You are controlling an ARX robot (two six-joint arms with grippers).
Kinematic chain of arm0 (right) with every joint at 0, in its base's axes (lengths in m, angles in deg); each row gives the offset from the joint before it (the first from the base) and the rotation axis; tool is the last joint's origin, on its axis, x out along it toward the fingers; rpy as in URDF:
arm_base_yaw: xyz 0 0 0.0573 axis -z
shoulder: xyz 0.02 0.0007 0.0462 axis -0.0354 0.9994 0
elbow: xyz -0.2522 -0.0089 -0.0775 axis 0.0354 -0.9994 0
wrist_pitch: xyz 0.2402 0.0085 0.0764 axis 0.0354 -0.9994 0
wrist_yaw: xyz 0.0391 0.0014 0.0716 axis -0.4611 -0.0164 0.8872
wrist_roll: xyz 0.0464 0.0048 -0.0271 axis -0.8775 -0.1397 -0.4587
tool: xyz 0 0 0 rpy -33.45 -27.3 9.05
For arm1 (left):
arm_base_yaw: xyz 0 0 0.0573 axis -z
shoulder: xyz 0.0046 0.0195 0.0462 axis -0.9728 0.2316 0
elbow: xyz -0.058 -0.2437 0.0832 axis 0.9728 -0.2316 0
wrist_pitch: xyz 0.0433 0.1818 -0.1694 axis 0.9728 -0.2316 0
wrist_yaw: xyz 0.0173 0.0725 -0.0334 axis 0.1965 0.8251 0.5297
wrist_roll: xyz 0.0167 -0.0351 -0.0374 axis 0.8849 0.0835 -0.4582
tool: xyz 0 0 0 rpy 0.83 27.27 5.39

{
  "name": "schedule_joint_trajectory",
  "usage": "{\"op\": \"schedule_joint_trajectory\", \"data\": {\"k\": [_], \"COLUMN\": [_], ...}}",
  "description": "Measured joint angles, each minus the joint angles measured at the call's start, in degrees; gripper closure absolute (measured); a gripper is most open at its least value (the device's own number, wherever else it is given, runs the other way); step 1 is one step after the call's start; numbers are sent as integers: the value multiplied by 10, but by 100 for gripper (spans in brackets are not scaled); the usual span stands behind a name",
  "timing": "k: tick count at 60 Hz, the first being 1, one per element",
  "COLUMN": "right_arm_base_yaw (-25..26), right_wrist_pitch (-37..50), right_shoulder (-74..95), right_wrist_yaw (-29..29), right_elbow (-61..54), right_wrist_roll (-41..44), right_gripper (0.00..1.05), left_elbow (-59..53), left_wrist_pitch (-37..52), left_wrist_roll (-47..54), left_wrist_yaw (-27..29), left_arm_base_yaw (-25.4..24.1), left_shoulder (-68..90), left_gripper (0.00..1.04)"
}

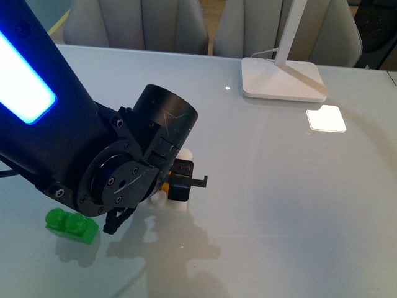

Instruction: Insert yellow block into base center

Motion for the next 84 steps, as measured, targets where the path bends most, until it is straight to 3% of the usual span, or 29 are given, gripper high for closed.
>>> {"op": "schedule_joint_trajectory", "data": {"k": [8,15,19,43,57,78,81,82,84], "right_arm_base_yaw": [0,0,0,0,0,0,0,0,0], "right_wrist_pitch": [0,0,0,0,0,0,0,0,0], "right_shoulder": [0,0,0,0,0,0,0,0,0], "right_wrist_yaw": [0,0,0,0,0,0,0,1,1], "right_elbow": [0,0,0,0,0,0,0,0,0], "right_wrist_roll": [0,0,0,0,0,0,0,0,0], "right_gripper": [9,9,9,9,9,9,9,9,9], "left_elbow": [-4,-19,-25,-45,-60,-193,-239,-273,-324], "left_wrist_pitch": [3,3,3,0,20,84,193,275,367], "left_wrist_roll": [-1,-2,-2,0,30,72,106,126,145], "left_wrist_yaw": [-9,-25,-30,-38,-58,-214,-172,-151,-164], "left_arm_base_yaw": [-4,-9,-9,-27,-77,-228,-249,-262,-287], "left_shoulder": [-5,-13,-21,-92,-162,-411,-425,-431,-445], "left_gripper": [41,14,6,7,7,7,15,20,27]}}
